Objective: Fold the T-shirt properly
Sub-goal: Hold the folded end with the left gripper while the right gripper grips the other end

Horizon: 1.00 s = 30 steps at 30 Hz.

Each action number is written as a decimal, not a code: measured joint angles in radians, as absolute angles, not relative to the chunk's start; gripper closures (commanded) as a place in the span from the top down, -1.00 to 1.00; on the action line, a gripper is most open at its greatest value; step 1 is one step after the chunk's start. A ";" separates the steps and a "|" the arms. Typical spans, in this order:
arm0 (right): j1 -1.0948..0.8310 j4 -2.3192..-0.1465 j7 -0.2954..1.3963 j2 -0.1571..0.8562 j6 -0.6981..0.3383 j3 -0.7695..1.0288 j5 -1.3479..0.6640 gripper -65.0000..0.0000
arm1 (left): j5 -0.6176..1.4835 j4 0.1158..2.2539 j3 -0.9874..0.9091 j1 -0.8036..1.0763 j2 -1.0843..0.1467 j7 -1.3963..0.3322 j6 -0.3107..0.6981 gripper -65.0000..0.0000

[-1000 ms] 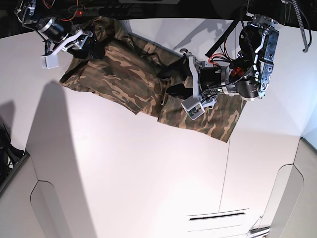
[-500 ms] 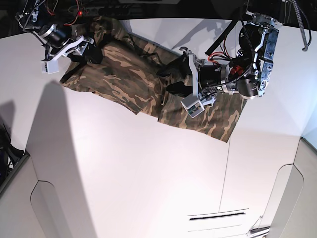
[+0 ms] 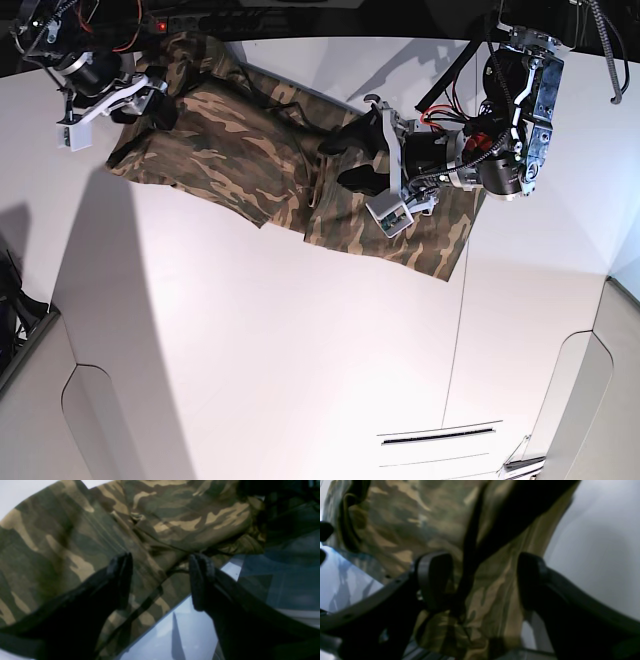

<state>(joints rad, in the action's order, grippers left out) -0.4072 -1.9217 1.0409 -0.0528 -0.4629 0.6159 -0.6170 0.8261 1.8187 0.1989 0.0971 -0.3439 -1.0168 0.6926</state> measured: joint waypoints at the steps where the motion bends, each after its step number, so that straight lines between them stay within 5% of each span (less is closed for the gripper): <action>1: -0.407 -1.938 1.041 -0.053 -0.463 0.616 -0.610 0.34 | 0.826 1.819 0.199 0.097 -0.344 -1.017 0.693 0.19; 18: -0.407 -1.897 0.999 -0.050 -0.421 0.616 -0.509 0.34 | 0.827 1.819 0.199 0.097 -0.344 -1.016 0.693 0.19; 30: -0.408 -1.816 0.998 -0.053 -0.491 0.591 -0.659 0.34 | 0.827 1.819 0.199 0.097 -0.344 -1.017 0.693 0.19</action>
<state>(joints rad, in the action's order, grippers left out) -0.4076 -1.8164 0.9977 -0.0532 -0.4908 0.5911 -0.6590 0.8268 1.8187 0.1989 0.0971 -0.3439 -1.0168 0.6926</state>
